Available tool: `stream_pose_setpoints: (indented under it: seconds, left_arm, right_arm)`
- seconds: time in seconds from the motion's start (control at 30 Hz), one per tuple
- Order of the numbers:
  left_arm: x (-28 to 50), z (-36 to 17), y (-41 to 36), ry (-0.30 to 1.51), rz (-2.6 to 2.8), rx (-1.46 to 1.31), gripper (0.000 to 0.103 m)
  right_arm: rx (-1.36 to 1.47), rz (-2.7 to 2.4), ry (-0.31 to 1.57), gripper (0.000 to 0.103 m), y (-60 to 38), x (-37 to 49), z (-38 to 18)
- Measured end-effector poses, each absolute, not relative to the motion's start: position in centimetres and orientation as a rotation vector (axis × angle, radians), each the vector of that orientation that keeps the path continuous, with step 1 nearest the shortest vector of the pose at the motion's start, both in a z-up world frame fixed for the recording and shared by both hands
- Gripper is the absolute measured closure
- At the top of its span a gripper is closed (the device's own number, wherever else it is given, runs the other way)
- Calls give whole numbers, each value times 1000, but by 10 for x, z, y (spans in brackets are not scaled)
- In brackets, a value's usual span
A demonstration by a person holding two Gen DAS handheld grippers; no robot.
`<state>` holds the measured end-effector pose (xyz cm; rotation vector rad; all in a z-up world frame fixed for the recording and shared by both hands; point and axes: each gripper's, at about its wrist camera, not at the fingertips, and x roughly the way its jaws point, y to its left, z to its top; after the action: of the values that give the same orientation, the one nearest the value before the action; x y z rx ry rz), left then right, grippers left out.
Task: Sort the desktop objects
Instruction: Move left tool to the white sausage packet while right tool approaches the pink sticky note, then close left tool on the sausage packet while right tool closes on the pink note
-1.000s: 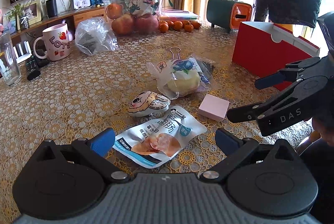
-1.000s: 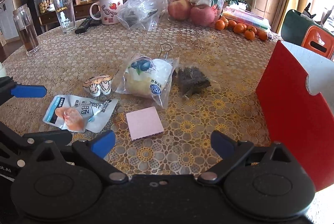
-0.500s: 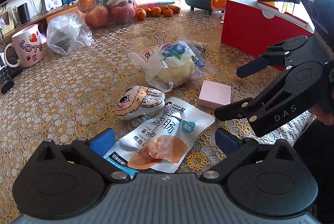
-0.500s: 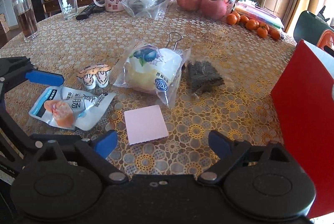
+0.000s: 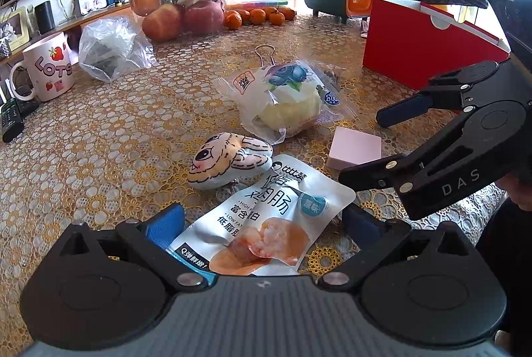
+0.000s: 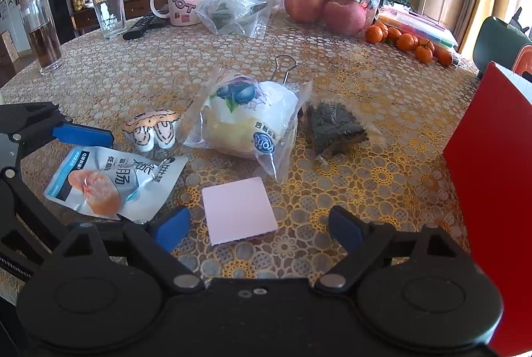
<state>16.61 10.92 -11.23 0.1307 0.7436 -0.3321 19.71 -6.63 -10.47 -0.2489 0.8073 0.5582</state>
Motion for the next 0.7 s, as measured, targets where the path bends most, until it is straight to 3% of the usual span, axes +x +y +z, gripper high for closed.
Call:
stream_pose_setpoints:
  seconds: [0.13,0.3,0.53,0.7]
  left_arm:
    - [164,-111,109,739,-305,119,9]
    - [162,-108,111,730,-265,102,27]
    - [162,-105,111,735,-216,81,35]
    - [161,-103,109,745,-196,68,41]
  right_arm:
    - [-247,561,799,22,-66,195,-104]
    - [-246,560,790,28,-65,193,-104]
    - [-256,557,783,58,-63,191,-100]
    - [-253,535,787,58,-65,190,-99]
